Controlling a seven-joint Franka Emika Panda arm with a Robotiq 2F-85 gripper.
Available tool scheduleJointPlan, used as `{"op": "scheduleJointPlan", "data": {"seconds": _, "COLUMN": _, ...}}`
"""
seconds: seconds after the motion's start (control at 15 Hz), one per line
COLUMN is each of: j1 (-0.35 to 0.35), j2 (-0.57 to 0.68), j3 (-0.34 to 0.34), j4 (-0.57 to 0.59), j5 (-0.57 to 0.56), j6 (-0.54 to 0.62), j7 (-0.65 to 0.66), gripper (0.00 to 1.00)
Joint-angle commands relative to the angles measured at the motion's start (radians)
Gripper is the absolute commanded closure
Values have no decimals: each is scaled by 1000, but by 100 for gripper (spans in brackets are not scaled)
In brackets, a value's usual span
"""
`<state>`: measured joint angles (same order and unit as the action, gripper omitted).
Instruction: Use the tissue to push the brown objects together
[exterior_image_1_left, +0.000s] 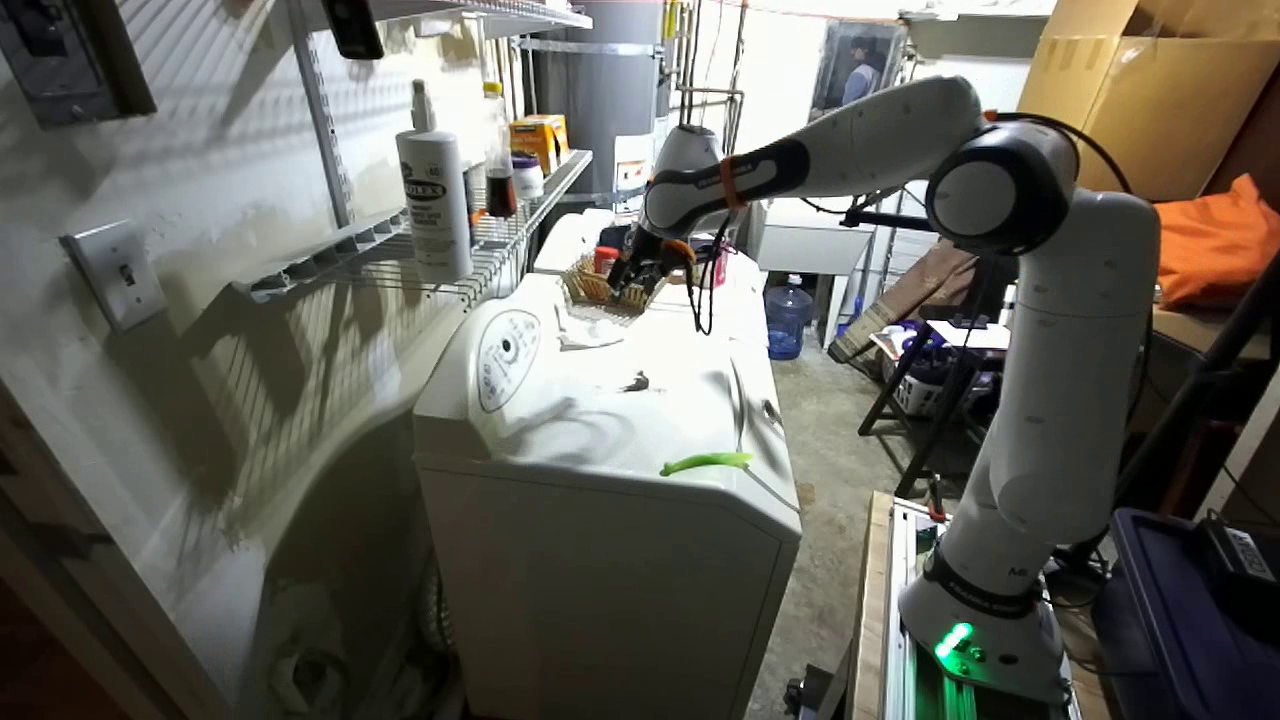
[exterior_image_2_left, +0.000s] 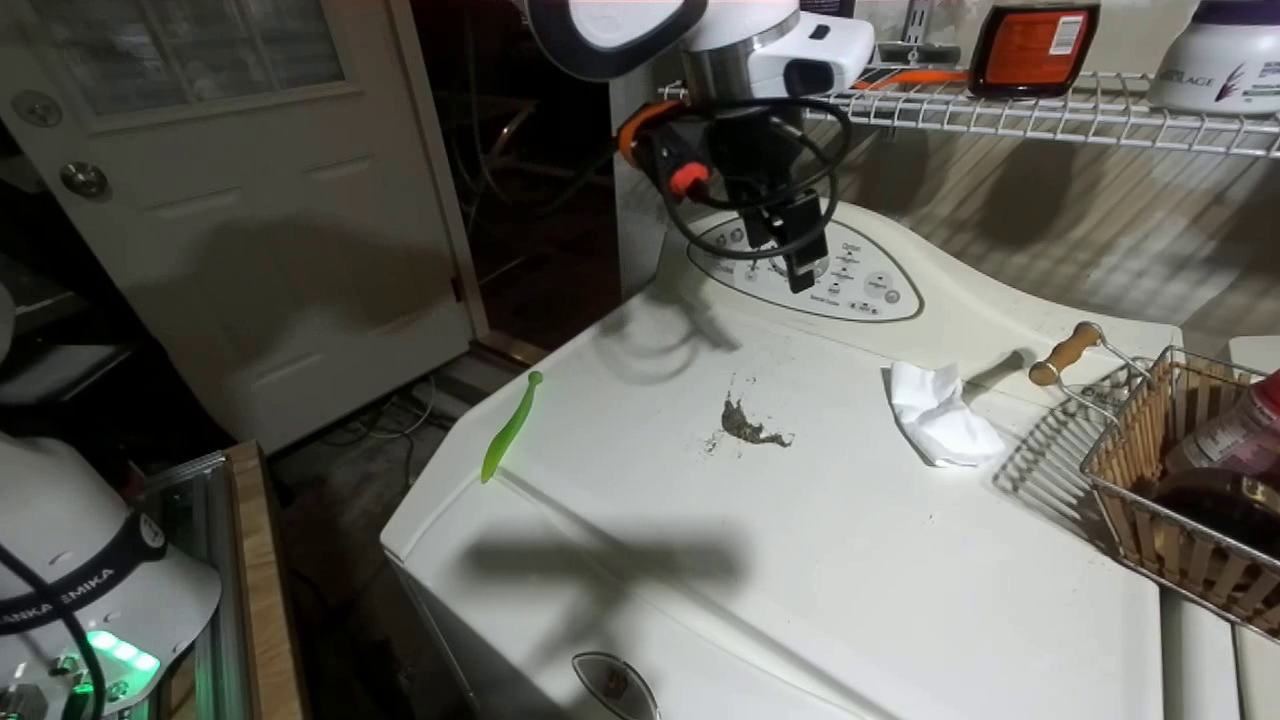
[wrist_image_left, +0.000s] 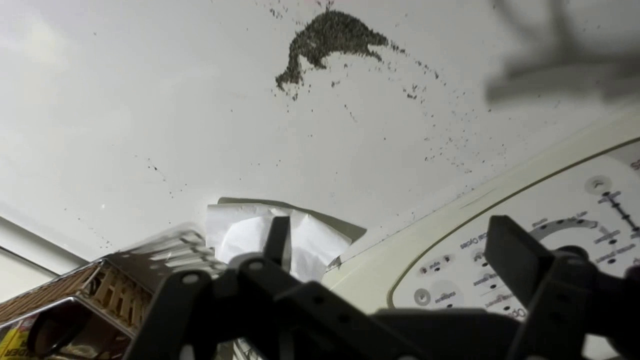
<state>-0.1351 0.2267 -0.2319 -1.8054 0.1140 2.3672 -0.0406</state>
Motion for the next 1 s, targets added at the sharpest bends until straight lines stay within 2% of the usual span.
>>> {"op": "scheduleJointPlan", "data": {"seconds": 0.0, "j1": -33, "j2": 23, "j3": 32, "j4": 24, "j5": -7, "j6": -2, "j7": 4, "gripper": 0}}
{"op": "scheduleJointPlan", "data": {"seconds": 0.33, "j1": -35, "j2": 19, "j3": 34, "j4": 21, "j5": -8, "j6": -2, "j7": 4, "gripper": 0}}
{"op": "scheduleJointPlan", "data": {"seconds": 0.67, "j1": -65, "j2": 221, "j3": 34, "j4": 176, "j5": -4, "j6": 161, "j7": 9, "gripper": 0}}
{"op": "scheduleJointPlan", "data": {"seconds": 0.93, "j1": -93, "j2": 384, "j3": 42, "j4": 316, "j5": -20, "j6": 189, "j7": 15, "gripper": 0}}
